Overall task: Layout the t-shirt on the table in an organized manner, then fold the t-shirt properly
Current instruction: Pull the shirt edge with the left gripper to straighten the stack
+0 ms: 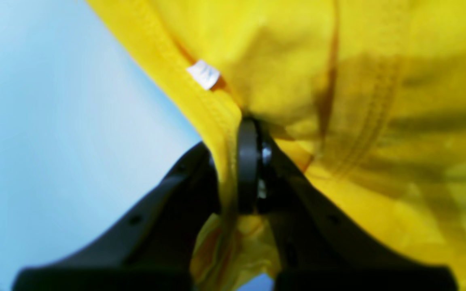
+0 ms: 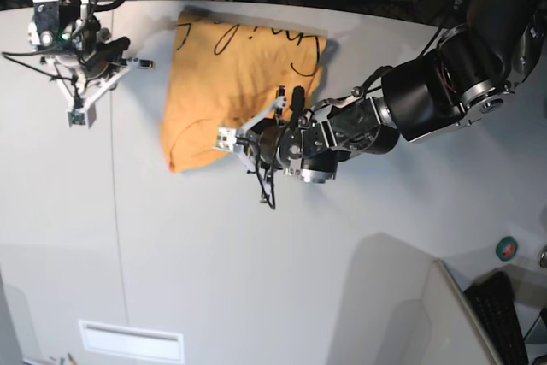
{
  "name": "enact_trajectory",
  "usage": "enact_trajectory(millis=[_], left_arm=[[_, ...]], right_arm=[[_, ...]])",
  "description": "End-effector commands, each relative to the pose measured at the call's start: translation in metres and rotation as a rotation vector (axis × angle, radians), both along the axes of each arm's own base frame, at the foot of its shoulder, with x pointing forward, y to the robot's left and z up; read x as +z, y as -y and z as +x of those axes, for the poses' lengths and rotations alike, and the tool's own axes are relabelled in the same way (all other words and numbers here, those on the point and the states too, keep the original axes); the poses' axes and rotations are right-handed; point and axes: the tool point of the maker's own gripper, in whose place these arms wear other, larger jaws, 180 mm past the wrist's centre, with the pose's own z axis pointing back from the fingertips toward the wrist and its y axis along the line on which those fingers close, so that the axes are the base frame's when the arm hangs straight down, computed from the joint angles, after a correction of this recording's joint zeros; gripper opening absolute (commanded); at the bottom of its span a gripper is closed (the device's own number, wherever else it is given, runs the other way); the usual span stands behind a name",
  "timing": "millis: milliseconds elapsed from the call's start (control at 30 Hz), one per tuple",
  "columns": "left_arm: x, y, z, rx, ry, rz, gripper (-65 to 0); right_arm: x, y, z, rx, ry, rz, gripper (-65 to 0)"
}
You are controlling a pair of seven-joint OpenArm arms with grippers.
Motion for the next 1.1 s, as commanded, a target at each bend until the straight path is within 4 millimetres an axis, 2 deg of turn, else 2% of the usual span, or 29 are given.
enact_trajectory(millis=[0, 333, 500, 867, 1067], left_arm=[[0.002, -0.001, 0.001, -0.015, -0.007, 0.010, -65.0], [0.003, -0.005, 0.004, -0.011, -0.002, 0.021, -65.0], [0.000, -0.023, 0.014, 0.025, 0.024, 0.142, -65.0], [0.003, -0.017, 0.009, 0.085, -0.051, 0.087, -65.0], [0.014, -0.016, 0.024, 0.090, -0.023, 0.079, -65.0]], right_arm=[[0.007, 0.002, 0.008, 0.001, 0.035, -0.008, -65.0], [0.007, 0.002, 0.008, 0.001, 0.037, -0.008, -65.0], [0.007, 0.002, 0.008, 0.001, 0.037, -0.008, -65.0], [0.007, 0.003, 0.007, 0.001, 0.033, -0.009, -65.0], [0.007, 0.003, 0.006, 0.002, 0.032, -0.011, -65.0]])
